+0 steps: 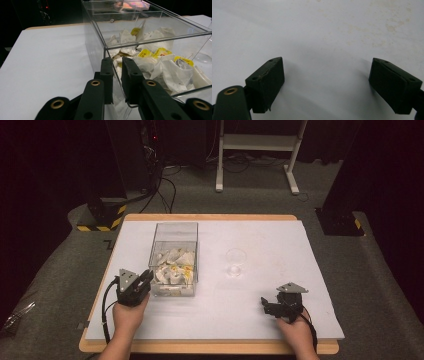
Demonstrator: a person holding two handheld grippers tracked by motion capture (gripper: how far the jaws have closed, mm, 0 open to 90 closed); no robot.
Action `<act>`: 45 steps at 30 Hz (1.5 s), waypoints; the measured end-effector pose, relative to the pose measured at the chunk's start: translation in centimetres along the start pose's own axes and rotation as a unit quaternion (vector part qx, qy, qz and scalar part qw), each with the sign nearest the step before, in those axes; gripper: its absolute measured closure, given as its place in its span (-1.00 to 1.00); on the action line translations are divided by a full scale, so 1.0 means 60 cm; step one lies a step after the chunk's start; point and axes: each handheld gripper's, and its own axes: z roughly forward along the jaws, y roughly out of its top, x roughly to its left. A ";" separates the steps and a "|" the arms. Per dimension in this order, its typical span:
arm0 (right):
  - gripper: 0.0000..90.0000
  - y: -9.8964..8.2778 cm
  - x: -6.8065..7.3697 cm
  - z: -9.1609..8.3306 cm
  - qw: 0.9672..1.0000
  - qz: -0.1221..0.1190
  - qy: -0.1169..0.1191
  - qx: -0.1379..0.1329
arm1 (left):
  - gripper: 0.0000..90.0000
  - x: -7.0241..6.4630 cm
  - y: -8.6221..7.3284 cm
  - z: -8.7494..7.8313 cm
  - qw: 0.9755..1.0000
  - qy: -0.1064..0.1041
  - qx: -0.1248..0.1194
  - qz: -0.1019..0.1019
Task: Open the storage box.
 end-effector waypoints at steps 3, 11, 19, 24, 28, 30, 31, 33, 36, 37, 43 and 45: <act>-0.71 0.000 0.000 0.000 1.000 0.000 0.000 0.000 | 0.77 -0.001 -0.001 -0.002 1.000 0.000 0.002 0.000; -0.71 0.000 0.000 0.000 1.000 0.000 0.000 0.000 | 0.77 -0.003 -0.005 -0.011 1.000 -0.002 0.005 0.001; -0.71 0.000 0.000 0.000 1.000 0.000 0.000 0.000 | 0.77 -0.005 -0.013 -0.023 1.000 -0.005 0.004 0.002; -0.71 0.000 0.000 0.000 1.000 0.000 0.000 0.000 | 0.78 -0.009 -0.020 -0.034 1.000 -0.004 0.003 0.004; -0.71 0.000 0.000 0.000 1.000 0.000 0.000 0.000 | 0.78 -0.010 -0.024 -0.041 1.000 -0.005 0.004 0.005; -0.71 0.000 0.000 0.000 1.000 -0.001 0.000 0.000 | 0.79 -0.011 -0.026 -0.044 1.000 -0.004 0.004 0.006; -0.71 0.000 0.000 0.000 1.000 0.000 0.000 0.000 | 0.79 -0.012 -0.027 -0.046 1.000 -0.005 0.004 0.006; -0.71 0.000 0.000 0.000 1.000 0.000 0.000 0.000 | 0.79 -0.013 -0.028 -0.049 1.000 -0.004 0.004 0.007; -0.71 0.000 0.000 0.000 1.000 0.000 0.000 0.000 | 0.79 -0.014 -0.030 -0.053 1.000 -0.004 0.006 0.007; -0.71 0.000 0.000 0.000 1.000 0.000 0.000 0.000 | 0.79 -0.015 -0.031 -0.055 1.000 -0.005 0.007 0.006; -0.71 0.000 0.000 0.000 1.000 -0.001 0.000 0.000 | 0.81 -0.019 -0.035 -0.061 1.000 -0.001 0.008 0.002; -0.71 0.000 0.000 0.000 1.000 -0.001 0.000 0.000 | 0.81 -0.019 -0.035 -0.063 1.000 -0.002 0.009 -0.001</act>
